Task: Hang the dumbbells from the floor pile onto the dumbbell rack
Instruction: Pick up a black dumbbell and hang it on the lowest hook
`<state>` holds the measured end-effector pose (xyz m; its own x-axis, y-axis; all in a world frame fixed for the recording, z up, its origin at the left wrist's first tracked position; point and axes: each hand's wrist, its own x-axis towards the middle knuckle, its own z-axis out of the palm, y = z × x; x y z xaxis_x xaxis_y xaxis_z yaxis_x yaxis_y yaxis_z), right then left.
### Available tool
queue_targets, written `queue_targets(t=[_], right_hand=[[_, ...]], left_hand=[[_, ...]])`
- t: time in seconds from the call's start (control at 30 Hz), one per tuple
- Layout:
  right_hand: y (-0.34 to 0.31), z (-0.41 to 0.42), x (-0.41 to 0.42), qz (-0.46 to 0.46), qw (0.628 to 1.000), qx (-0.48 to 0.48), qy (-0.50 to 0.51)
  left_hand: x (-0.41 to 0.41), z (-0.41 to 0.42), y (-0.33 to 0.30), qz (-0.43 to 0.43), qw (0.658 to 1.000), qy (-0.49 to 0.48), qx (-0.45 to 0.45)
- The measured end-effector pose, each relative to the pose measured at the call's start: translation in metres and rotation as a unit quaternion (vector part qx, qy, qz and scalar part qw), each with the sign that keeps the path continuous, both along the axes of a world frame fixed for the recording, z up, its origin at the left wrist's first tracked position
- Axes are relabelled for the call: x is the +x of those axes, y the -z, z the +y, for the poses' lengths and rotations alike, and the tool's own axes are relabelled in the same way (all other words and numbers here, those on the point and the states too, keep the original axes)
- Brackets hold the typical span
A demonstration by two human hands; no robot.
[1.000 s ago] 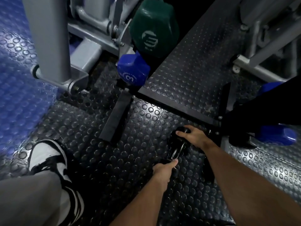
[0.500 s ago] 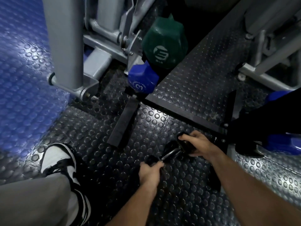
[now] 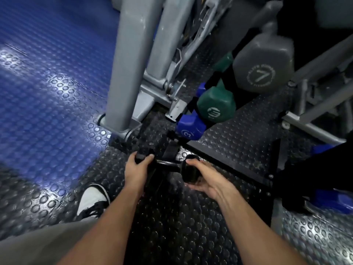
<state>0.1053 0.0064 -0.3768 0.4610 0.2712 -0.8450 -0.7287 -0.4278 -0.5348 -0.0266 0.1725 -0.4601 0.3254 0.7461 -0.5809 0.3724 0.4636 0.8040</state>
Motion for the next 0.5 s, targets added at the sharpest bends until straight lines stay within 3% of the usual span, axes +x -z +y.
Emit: queue_targets(t=[0.23,0.5], right_hand=[[0.022,0.03,-0.025,0.041,0.989,0.108,0.09],[0.036,0.071,-0.013,0.002,0.975,0.168,0.148]], left_hand=[[0.073,0.087,-0.051,-0.023,0.984,0.132,0.118],[0.148,0.124,-0.05,-0.054,0.957,0.244,0.145]])
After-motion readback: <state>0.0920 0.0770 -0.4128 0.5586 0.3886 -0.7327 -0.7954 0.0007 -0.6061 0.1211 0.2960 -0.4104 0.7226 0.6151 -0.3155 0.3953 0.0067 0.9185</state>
